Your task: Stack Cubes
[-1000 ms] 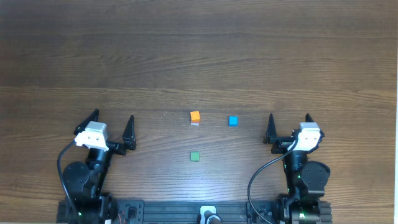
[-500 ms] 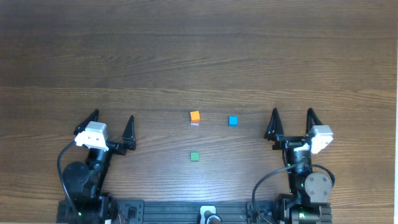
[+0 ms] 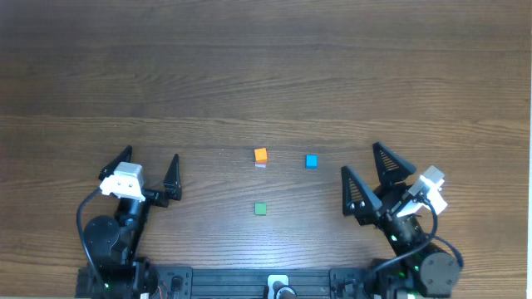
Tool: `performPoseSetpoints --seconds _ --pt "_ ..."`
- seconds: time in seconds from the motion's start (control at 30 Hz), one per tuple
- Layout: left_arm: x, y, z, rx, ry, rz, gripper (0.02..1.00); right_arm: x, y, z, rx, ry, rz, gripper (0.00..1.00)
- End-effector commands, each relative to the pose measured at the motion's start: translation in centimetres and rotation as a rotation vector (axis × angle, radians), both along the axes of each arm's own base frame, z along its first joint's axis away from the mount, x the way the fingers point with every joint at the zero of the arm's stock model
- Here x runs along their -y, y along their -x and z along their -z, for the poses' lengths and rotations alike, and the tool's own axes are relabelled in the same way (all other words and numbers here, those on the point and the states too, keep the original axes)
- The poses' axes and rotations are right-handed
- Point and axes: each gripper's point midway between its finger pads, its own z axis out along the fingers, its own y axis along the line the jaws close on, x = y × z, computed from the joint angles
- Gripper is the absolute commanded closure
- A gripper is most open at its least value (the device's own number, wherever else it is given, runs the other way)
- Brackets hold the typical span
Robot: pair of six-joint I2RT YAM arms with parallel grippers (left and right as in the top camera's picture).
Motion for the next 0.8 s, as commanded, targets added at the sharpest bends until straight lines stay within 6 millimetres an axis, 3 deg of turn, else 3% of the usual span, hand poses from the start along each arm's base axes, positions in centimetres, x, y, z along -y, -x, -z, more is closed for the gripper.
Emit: performPoseSetpoints --seconds 0.03,0.2,0.33,0.63,0.8 --pt "0.1 0.1 0.0 0.008 -0.011 0.01 0.02 -2.1 2.5 -3.1 -0.078 0.009 -0.153 0.009" --pt "0.1 0.1 0.0 0.008 -0.011 0.01 0.02 -3.2 2.8 -3.9 -0.256 0.033 -0.228 0.007" --pt "0.1 0.1 0.0 0.008 -0.011 0.01 0.018 -3.3 2.0 -2.9 -0.422 0.089 -0.236 0.007" --pt "0.1 0.1 0.0 0.008 -0.011 0.01 0.018 -3.6 0.1 2.7 -0.785 0.182 -0.253 0.007" --pt "0.1 0.1 0.0 0.008 -0.011 0.01 0.02 -5.8 0.4 6.2 -0.926 0.292 -0.298 0.009"
